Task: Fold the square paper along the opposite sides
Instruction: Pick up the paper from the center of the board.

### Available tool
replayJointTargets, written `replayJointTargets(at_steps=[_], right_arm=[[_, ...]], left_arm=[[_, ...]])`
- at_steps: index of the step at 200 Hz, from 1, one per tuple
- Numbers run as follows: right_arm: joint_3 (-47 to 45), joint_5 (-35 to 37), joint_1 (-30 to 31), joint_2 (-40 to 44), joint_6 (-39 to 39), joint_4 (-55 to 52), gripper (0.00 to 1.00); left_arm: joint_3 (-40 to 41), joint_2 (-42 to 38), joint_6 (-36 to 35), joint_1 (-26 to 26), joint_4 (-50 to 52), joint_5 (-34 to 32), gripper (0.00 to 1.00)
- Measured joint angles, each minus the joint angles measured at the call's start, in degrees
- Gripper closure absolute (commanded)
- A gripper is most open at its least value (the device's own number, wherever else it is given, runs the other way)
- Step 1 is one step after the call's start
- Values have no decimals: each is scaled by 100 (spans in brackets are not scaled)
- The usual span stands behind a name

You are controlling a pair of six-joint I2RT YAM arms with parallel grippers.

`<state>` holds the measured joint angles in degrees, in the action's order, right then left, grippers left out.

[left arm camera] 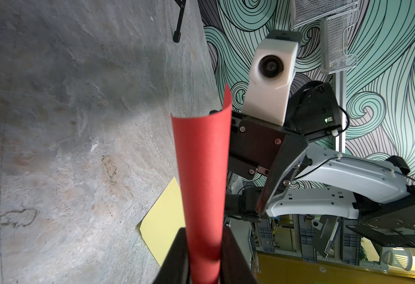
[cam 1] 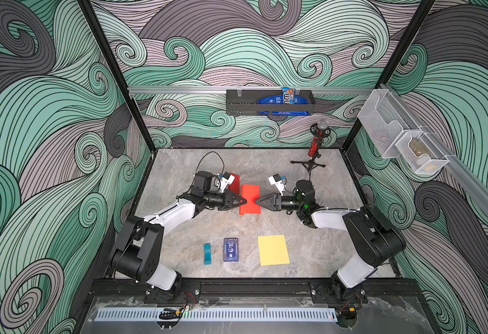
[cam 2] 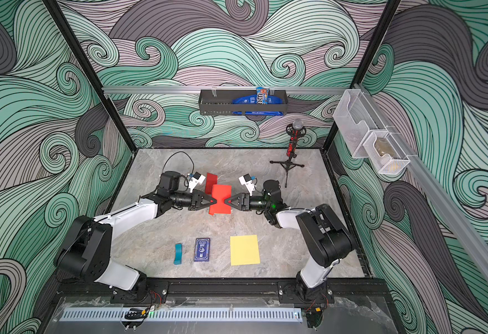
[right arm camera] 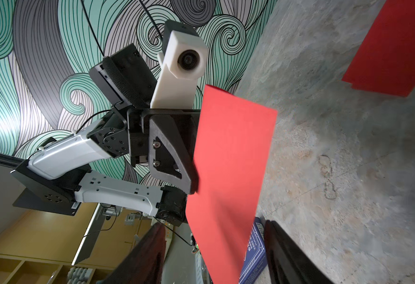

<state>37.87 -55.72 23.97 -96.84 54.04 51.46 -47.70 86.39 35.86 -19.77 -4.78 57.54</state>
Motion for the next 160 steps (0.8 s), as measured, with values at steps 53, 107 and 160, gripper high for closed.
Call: replayJointTargets(at_steps=[53,107,160], right_arm=[[-4,-195,68,-570,1392,1956,89],[-4,-317,-76,-424,1727,2317,100],[0,-483,-85,133,1727,2153,100]], left_arm=[[0,-2,39,61,-42,13,76],[-4,-127,46,271,-4,0,36],[92,-341,501,415,-592,203,19]])
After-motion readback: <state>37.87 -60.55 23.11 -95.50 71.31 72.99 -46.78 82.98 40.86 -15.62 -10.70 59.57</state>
